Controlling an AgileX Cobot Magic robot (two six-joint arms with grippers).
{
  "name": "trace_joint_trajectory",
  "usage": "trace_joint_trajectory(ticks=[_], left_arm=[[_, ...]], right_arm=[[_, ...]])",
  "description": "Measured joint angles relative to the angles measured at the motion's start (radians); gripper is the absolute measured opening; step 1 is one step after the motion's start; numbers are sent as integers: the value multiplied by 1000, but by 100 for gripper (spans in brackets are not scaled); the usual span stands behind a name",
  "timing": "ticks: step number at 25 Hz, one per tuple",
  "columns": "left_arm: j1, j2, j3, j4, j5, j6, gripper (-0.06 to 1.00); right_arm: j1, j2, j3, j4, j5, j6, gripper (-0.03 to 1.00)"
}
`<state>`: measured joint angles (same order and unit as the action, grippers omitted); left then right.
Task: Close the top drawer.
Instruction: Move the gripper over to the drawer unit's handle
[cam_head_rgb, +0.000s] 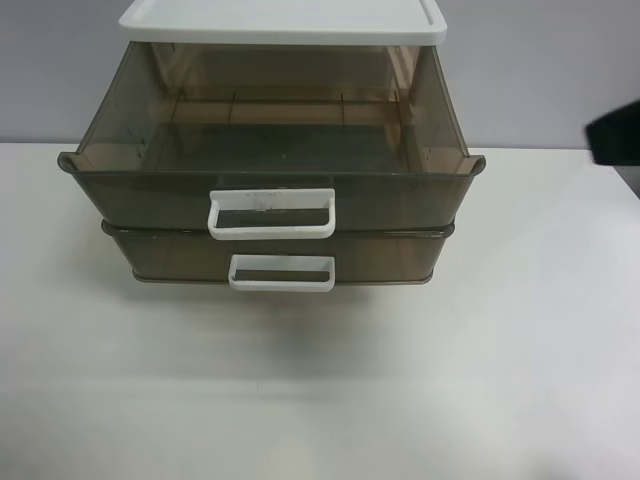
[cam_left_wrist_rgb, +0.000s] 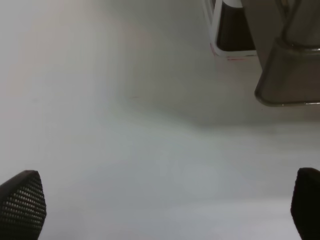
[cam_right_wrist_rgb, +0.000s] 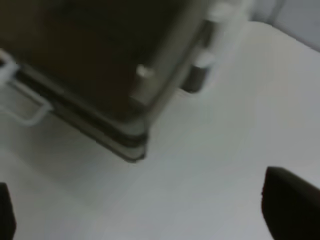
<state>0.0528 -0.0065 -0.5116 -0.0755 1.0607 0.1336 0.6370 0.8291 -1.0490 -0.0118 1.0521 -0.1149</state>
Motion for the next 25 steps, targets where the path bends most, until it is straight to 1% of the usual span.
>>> trace_joint_trajectory(ticks=[2,5,9,11,15,17,21,25], left_arm=[[0,0,0,0,0,0,99],[0,0,0,0,0,0,99],[0,0,0,0,0,0,99],[0,0,0,0,0,0,99],[0,0,0,0,0,0,99],[0,0,0,0,0,0,99],[0,0,0,0,0,0,99],[0,0,0,0,0,0,99]], right_arm=[[157,118,-86,-75,26,31,96],[334,284,-191,-145,60,63,96],[504,451,-304,-160,82,80,96],[565,526,-342,-160,86,83,96],[669,647,-368,-159,107,102,96],[698,701,-368,-153,118,108,96],[711,791,-368,-154,140,115,96],[702,841,-368,-195,147,115,97]])
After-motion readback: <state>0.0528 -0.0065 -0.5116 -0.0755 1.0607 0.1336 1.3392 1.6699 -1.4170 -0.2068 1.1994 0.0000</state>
